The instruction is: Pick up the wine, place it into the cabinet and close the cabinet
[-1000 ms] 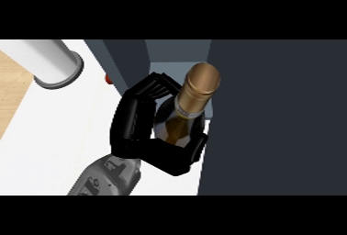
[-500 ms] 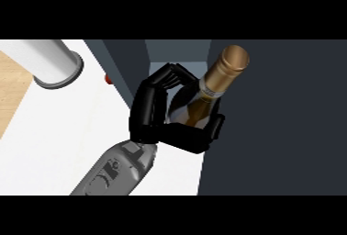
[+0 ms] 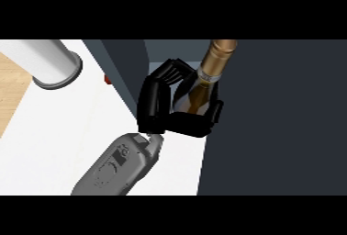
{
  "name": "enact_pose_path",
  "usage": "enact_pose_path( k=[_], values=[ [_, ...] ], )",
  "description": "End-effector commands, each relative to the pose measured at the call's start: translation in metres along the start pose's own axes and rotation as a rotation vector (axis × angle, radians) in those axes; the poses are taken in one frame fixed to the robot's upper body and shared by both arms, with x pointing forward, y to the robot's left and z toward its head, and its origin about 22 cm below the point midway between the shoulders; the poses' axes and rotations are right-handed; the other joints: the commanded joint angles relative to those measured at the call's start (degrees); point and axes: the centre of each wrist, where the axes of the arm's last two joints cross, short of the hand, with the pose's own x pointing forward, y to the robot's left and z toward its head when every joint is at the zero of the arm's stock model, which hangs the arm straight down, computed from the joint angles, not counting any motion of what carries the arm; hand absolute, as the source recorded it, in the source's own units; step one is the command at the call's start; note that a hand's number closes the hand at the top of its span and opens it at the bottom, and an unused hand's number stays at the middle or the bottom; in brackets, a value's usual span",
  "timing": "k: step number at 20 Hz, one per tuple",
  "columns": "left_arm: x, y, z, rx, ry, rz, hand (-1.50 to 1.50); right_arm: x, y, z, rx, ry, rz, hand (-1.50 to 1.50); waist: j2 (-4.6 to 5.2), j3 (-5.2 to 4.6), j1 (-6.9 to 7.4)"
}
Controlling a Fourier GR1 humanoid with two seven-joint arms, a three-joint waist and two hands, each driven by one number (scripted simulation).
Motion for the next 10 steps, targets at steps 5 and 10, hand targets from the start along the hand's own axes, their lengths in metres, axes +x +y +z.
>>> enact_pose_path(
  k=[5,10],
  values=[
    [-0.046,0.013,0.013,0.013,0.021,-0.050,1.50,0.019,0.004,0.029,0.016,-0.050,-0.038,-1.50,-0.01,0.00,-0.14],
    [-0.063,0.031,0.010,0.024,-0.002,-0.131,1.50,0.012,0.001,0.011,0.015,-0.053,-0.046,-1.50,0.01,0.00,0.40]
  ],
)
